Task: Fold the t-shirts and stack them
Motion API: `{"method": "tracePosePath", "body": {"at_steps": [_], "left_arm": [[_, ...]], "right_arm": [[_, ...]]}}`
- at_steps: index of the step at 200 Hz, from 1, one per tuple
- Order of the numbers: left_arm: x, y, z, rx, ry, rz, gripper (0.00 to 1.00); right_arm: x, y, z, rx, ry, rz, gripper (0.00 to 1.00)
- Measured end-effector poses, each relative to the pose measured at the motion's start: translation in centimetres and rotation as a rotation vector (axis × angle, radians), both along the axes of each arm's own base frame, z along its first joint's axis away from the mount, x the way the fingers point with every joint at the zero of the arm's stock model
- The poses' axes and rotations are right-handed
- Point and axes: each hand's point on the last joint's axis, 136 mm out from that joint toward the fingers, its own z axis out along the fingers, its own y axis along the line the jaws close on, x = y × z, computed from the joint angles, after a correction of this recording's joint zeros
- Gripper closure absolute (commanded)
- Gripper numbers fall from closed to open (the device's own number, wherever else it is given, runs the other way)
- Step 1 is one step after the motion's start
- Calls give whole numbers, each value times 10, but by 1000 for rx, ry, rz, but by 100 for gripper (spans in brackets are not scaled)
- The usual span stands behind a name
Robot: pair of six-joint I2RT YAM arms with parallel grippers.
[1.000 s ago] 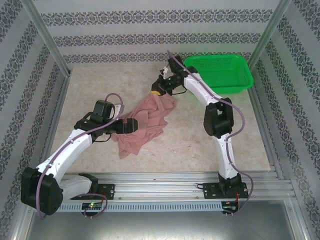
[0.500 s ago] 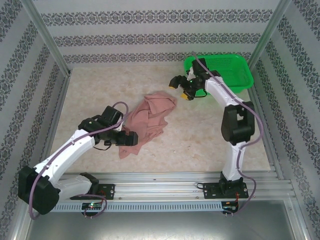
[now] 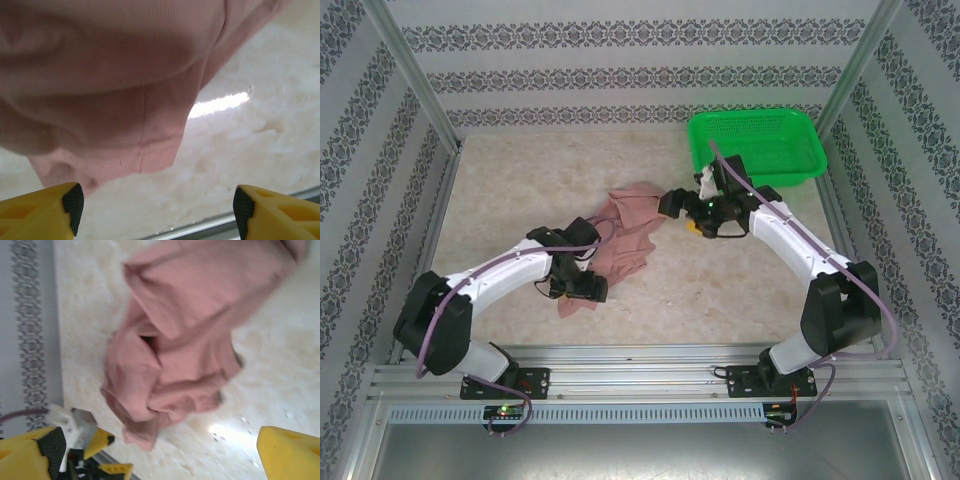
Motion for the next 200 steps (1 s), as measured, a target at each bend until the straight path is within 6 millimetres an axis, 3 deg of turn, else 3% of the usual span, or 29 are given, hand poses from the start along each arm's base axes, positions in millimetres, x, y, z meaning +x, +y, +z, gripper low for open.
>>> {"method": "tracePosePath", "body": {"at_steps": [22,37,67,124,159,200], "left_arm": [[11,-6,-2,0,-19,-7,35],[13,-8,-6,14,-13,-18,39],[11,-7,-17,49,11,-36,39],[-6,-18,-19,96,10,-121,41],[-8,-14,-31,152,22,-122,54],[-8,-10,-44,184,38,-123,77]], "right_arm": [[-7,2,-9,-8,19,9,2],[-7,2,-11,-9,19,10,2],[-8,1,-14,-10,27,8,2],[-8,2,-14,-10,25,8,3],[-6,2,-14,-7,20,8,3],[-5,2,-17,-9,25,6,3]]}}
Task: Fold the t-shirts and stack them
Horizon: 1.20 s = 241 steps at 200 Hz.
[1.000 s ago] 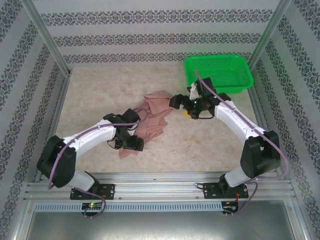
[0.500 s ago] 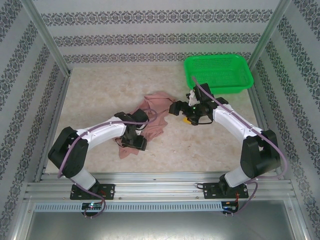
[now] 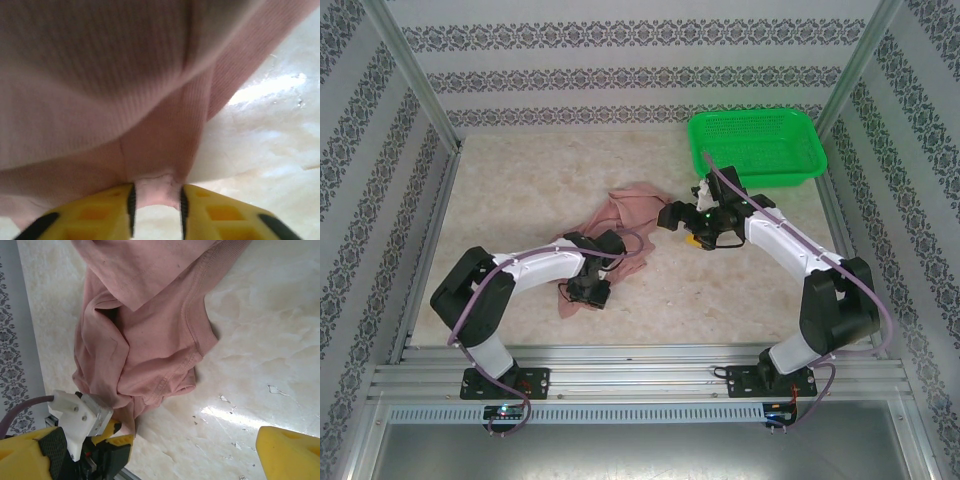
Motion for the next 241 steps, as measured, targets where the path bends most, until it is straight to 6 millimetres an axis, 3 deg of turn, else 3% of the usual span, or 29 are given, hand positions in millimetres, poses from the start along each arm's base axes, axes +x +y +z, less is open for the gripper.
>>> {"method": "tracePosePath", "body": {"at_steps": [17,31,55,71,92,123,127,137,152,167,209,241], "left_arm": [[-2,1,-1,4,5,-5,86],[-2,1,-1,2,4,-11,100],[4,-5,13,-23,-15,-13,100],[18,-18,40,-74,-71,-14,100],[38,-32,94,-179,-186,-10,100],[58,-16,162,-299,-324,62,100],[60,-12,168,-307,-334,73,95],[63,-4,175,-314,-346,86,70],[60,-4,172,-323,-320,78,54],[47,-7,158,-325,-265,60,42],[1,-5,101,-241,-107,4,38],[-14,-11,71,-175,-59,-52,38]], "right_arm": [[0,0,-1,0,2,-1,3],[0,-2,-4,1,5,-4,3],[-2,-5,-8,-1,17,-12,4],[-1,-5,-9,-1,18,-14,3],[-2,-5,-10,1,22,-19,4],[-4,1,-13,6,31,-5,4],[-5,1,-14,6,33,-2,4],[-8,6,-18,2,47,9,4],[-10,10,-25,-5,67,21,4],[-12,11,-30,-11,80,27,3],[-13,6,-32,-11,79,14,2],[-13,-10,-21,3,43,-26,2]]}}
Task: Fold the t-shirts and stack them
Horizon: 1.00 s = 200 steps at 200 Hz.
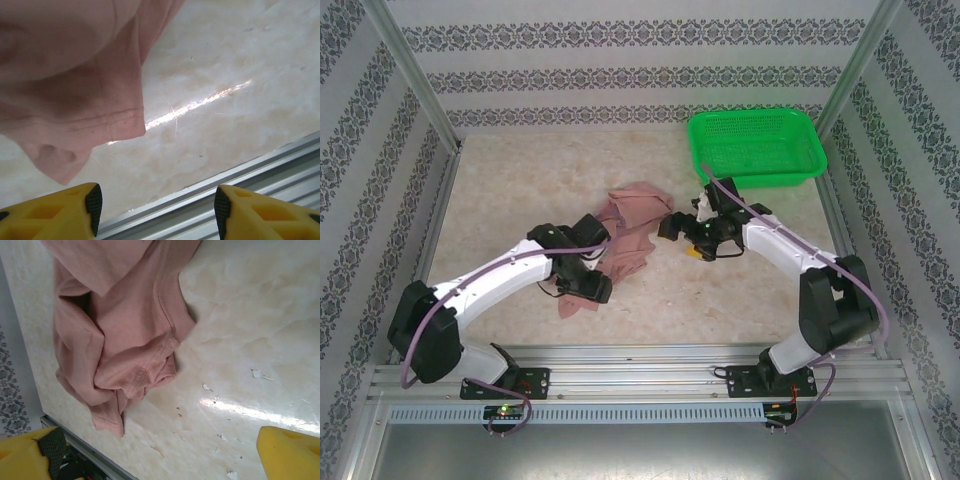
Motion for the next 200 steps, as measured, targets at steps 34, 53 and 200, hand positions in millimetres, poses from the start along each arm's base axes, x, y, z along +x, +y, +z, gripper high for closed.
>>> {"method": "tracePosePath", "body": {"at_steps": [34,53,200], "left_arm": [[1,-7,-37,102,31,-46,41],[0,-9,-55,165,48,-72,43],[3,-14,-78,276,6,-146,72]], "right_arm": [[7,-11,15,16,-46,-33,2],[6,-15,12,20,-39,-43,2],[-11,-35,-4,35,4,-82,3]]}}
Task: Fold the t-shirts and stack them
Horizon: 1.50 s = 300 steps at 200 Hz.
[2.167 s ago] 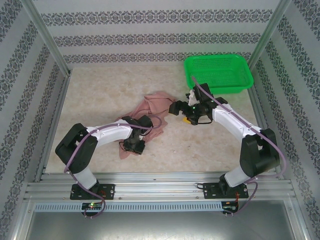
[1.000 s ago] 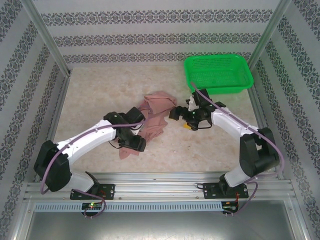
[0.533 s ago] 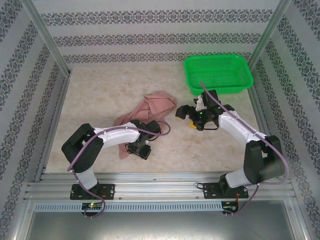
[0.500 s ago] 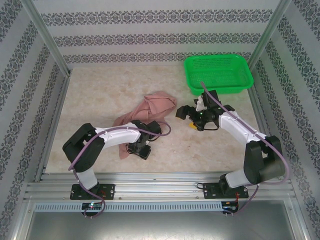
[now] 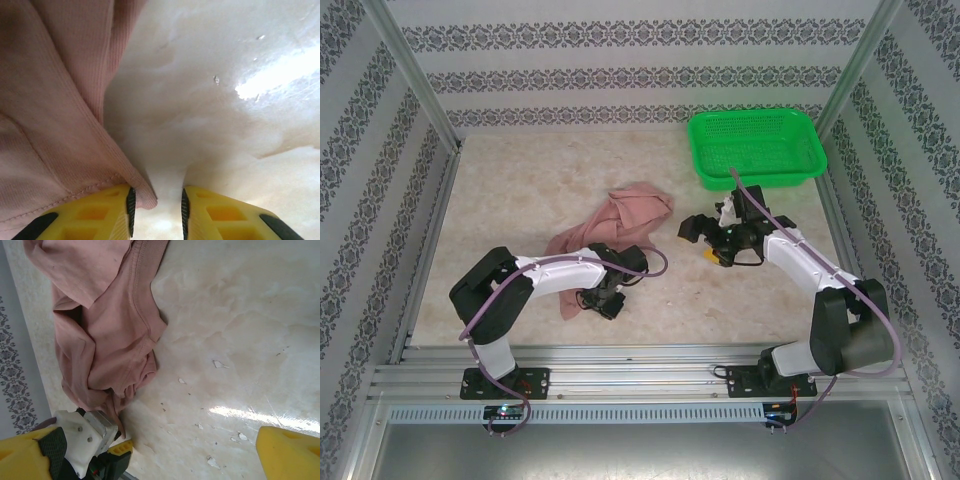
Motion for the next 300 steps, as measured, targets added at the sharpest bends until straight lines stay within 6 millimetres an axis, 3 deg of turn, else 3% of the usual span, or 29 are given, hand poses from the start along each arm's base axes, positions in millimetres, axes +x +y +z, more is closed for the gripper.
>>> {"method": "tracePosePath", "body": {"at_steps": [44,73,121,147,168,204,223,240,279,300], "left_arm": [[4,-1,0,9,-4,-36,87],[17,10,1,40,-42,-32,100],[22,7,9,-8,-46,-18,100],[30,-7,46,-138,-97,1,100],[49,-10,102,-278,-194,49,100],[91,23,208,-465,-405,198,100],[107,47,244,-502,-481,263,100],[117,70,256,-487,-517,302,100],[136,120,250,-404,-520,387,100],[151,134,256,-382,-539,396,100]], "right_arm": [[-2,0,-4,3,5,2,3],[-5,0,-8,5,14,5,3],[-6,0,-10,7,14,5,3],[-6,1,-10,9,13,7,3],[-7,4,-9,13,6,18,2],[-16,23,-8,18,-4,76,2],[-21,38,-12,23,2,113,3],[-28,54,-22,12,34,159,3],[-33,96,-38,-27,67,271,6],[-30,116,-38,-41,52,316,9]]}}
